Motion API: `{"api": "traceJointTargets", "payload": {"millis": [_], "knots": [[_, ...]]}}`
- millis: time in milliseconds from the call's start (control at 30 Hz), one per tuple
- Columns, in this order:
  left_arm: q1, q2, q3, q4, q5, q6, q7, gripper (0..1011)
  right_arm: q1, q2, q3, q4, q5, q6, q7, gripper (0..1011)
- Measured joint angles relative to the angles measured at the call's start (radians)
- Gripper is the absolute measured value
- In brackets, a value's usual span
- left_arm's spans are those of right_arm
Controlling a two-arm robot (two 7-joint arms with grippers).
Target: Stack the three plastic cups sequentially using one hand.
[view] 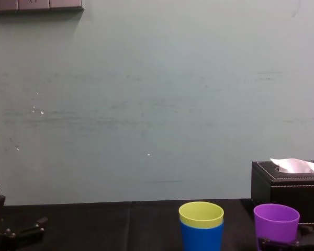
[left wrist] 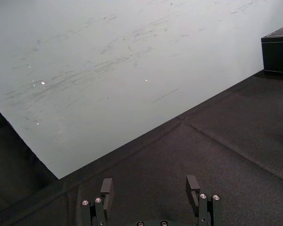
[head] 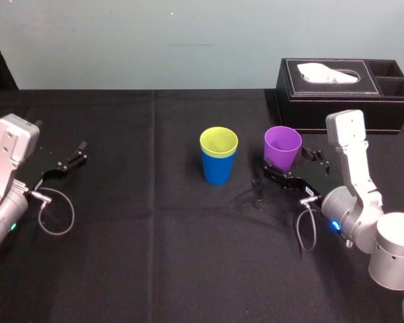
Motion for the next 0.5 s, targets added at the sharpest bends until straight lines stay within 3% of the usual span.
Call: {"api": "traceJointTargets", "payload": {"millis": [500], "knots": [[0.000, 0.000, 0.000, 0.000, 0.000, 0.000, 0.000, 1011, 0.007, -0.009, 0.002, 0.016, -0.004, -0.016, 0.002, 1003]]}}
